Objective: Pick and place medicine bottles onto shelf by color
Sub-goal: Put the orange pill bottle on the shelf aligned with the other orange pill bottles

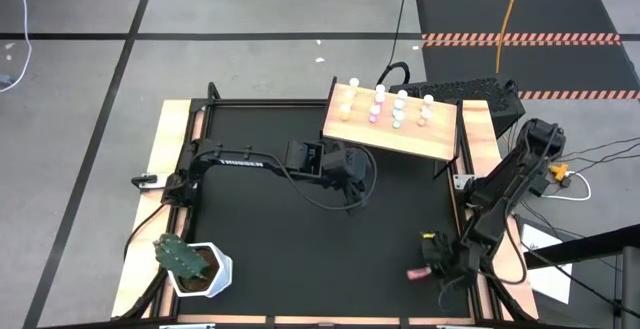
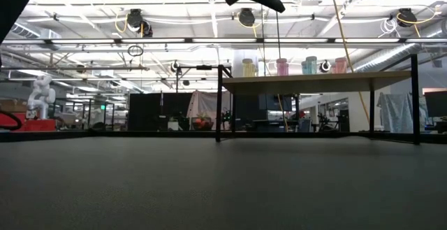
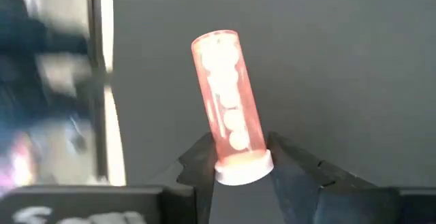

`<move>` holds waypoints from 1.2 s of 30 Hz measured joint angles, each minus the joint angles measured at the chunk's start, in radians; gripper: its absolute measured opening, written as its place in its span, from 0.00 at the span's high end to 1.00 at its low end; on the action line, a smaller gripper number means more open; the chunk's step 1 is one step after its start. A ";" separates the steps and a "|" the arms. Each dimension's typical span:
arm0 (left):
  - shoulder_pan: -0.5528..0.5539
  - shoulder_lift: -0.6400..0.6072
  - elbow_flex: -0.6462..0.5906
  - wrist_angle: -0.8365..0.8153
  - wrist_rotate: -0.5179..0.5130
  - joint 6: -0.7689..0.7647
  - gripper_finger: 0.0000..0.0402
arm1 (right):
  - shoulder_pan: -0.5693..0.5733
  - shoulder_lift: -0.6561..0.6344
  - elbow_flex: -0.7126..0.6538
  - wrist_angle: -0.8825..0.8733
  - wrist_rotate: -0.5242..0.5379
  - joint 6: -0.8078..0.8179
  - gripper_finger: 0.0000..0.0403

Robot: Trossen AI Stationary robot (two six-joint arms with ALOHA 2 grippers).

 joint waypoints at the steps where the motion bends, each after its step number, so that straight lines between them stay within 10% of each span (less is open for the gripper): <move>1: 0.000 0.000 0.000 0.000 0.000 0.019 0.57 | -0.014 -0.019 0.000 0.001 0.022 0.044 0.72; 15: -0.118 0.000 0.000 0.193 0.019 0.759 0.57 | -0.348 -0.329 0.000 0.204 0.060 0.394 0.70; 26: -0.149 -0.001 0.000 0.215 0.099 0.737 0.55 | -0.543 -0.441 0.002 0.344 0.007 0.322 0.70; 36: -0.156 -0.001 0.000 0.186 0.001 0.882 0.31 | -0.608 -0.408 0.001 0.463 -0.074 0.322 0.70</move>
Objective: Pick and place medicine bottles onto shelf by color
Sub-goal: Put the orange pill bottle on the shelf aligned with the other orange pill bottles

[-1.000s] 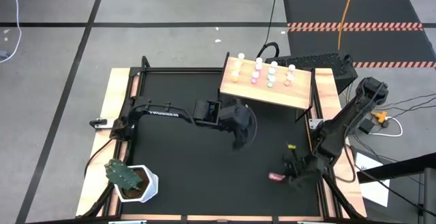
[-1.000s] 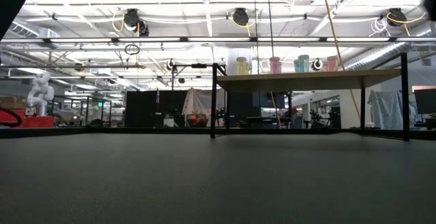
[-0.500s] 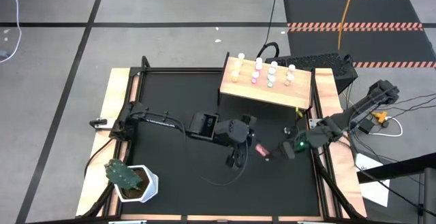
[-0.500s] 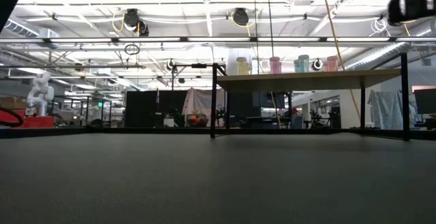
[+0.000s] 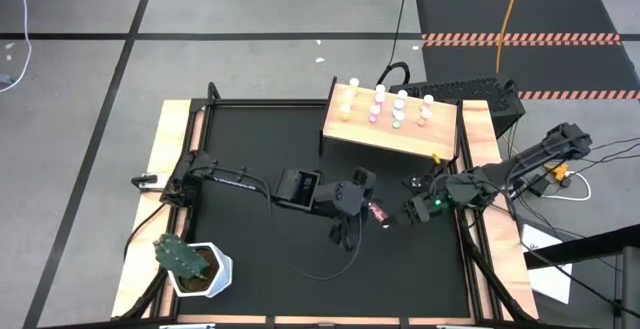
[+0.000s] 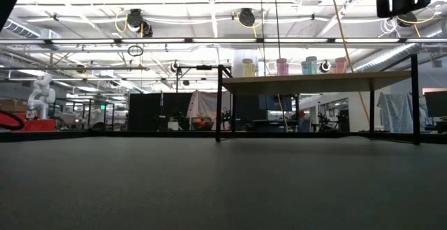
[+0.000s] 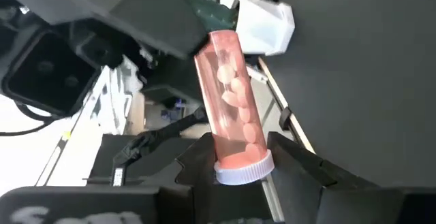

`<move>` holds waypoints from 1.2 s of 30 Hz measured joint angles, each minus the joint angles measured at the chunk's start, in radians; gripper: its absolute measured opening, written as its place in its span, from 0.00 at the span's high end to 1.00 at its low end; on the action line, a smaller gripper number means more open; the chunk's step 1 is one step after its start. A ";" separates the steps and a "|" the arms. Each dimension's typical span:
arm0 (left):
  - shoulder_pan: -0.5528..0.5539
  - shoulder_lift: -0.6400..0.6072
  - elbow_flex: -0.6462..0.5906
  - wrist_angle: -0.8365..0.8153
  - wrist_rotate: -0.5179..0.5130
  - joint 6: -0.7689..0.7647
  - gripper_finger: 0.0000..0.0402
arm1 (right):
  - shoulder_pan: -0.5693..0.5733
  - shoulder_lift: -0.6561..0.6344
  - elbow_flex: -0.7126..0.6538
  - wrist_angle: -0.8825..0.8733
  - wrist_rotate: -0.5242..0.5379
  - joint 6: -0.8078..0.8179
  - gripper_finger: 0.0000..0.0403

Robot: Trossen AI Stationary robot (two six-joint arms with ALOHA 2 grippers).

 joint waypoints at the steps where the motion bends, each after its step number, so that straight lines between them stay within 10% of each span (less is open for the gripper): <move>1: 0.001 0.000 0.000 -0.004 0.000 0.013 0.30 | -0.002 0.003 0.000 0.006 -0.012 0.000 0.70; 17: 0.017 0.000 0.000 -0.031 0.009 0.052 0.67 | -0.006 0.007 0.000 0.006 -0.021 0.001 0.70; 36: 0.038 0.000 0.000 -0.025 0.025 0.036 0.74 | -0.012 0.000 0.000 0.068 0.033 -0.132 0.59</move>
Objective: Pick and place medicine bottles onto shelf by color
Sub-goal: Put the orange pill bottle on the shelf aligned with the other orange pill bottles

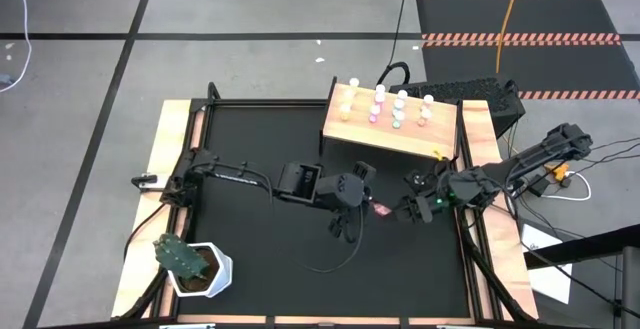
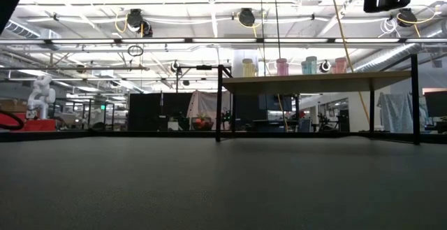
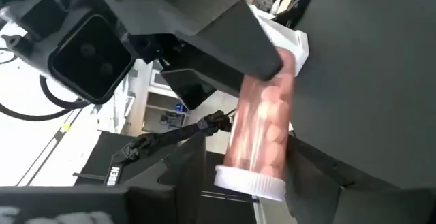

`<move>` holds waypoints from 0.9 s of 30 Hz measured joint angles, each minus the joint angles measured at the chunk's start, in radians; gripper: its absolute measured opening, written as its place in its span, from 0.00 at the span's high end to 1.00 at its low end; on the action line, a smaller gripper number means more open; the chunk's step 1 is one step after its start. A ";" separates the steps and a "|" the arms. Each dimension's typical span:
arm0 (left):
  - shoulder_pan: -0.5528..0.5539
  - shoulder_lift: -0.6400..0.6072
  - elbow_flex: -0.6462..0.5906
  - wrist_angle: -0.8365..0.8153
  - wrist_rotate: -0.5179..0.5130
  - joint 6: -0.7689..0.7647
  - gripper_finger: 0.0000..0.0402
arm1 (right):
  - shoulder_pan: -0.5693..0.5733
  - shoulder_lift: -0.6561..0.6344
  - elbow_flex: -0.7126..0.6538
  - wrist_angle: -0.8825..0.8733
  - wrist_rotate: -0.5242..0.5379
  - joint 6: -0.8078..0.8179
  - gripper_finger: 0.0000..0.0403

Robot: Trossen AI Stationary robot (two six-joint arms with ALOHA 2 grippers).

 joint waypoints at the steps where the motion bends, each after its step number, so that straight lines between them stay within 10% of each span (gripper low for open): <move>1: 0.002 0.000 0.000 0.000 -0.002 -0.007 0.74 | -0.001 -0.003 0.000 -0.002 0.000 -0.003 0.57; 16: 0.090 -0.061 0.000 0.124 0.024 -0.223 0.74 | -0.006 -0.207 0.000 -0.207 0.071 -0.365 0.51; 27: 0.209 -0.057 0.000 0.450 0.305 -0.425 0.74 | -0.005 -0.344 0.202 -0.142 0.302 -1.375 0.51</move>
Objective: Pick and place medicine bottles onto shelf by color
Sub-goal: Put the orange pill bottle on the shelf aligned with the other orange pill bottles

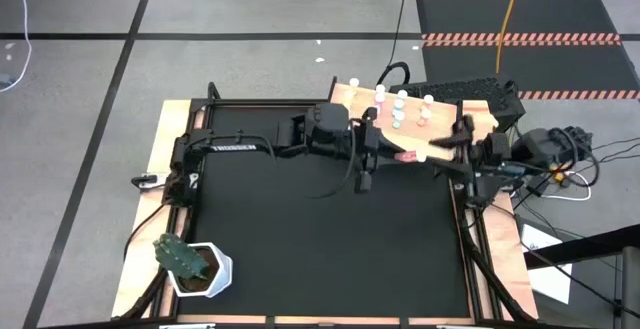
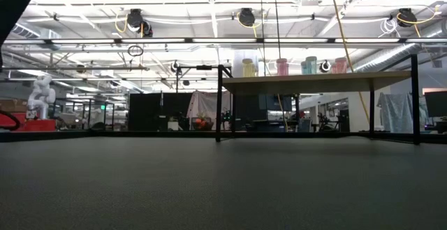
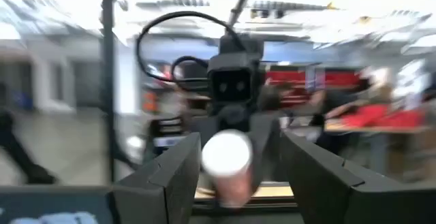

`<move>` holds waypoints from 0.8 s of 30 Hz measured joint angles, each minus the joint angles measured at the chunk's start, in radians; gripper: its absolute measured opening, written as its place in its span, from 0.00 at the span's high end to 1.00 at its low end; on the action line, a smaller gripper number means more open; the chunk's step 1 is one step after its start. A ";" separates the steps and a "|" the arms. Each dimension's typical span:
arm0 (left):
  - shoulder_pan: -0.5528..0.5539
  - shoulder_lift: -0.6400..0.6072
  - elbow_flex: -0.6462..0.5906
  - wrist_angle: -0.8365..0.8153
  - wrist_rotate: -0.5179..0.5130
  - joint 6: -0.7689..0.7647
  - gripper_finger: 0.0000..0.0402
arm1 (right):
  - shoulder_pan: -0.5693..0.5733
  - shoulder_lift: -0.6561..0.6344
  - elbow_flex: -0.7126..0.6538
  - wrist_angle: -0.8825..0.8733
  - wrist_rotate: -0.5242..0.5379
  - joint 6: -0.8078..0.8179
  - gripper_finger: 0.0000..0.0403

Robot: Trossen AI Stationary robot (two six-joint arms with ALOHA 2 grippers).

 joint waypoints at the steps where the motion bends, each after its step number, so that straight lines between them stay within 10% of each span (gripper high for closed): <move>1: 0.009 0.003 0.000 0.012 0.023 -0.008 0.74 | 0.000 0.012 0.031 -0.024 0.025 -0.065 0.51; 7: 0.056 0.019 0.000 0.131 0.115 -0.042 0.74 | 0.000 0.098 0.217 -0.193 0.111 -0.279 0.46; 24: 0.234 0.077 0.000 0.470 0.419 -0.080 0.74 | -0.162 0.298 0.501 -0.304 0.167 -0.187 0.36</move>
